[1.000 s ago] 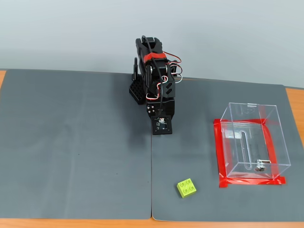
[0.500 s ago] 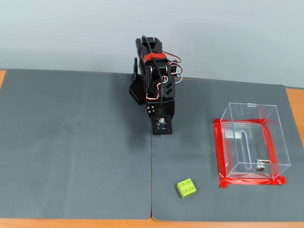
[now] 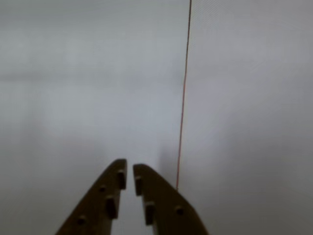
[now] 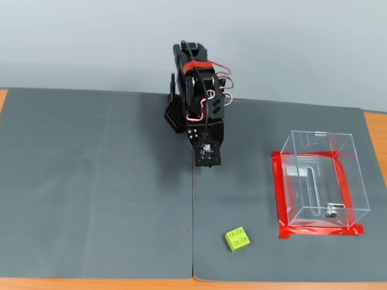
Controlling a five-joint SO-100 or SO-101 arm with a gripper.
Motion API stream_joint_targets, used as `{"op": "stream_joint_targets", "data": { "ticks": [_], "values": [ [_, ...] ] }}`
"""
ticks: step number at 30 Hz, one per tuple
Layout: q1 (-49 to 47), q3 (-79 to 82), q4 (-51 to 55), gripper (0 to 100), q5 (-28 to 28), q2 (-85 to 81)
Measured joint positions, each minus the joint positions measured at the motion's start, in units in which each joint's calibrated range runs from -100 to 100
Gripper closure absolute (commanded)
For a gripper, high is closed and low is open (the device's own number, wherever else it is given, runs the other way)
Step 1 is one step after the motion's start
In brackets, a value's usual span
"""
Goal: Pick the green lego block and place it into the transparent box
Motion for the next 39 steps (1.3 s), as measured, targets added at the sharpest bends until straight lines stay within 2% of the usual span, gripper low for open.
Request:
{"op": "stream_joint_targets", "data": {
  "ticks": [10, 21, 31, 35, 36, 39],
  "values": [
    [0.0, -16.4, -0.2, 98, -0.2, 23.3],
    [-0.6, -34.5, -9.9, 98, -0.2, 46.8],
    [-7.7, -52.9, -10.5, 97, -0.2, 64.8],
    [-8.1, -57.4, -10.5, 88, -0.1, 69.3],
    [-8.1, -58.2, -10.5, 82, -0.1, 70.7],
    [-8.8, -61.4, -10.5, 73, -0.1, 74.9]
  ]
}}
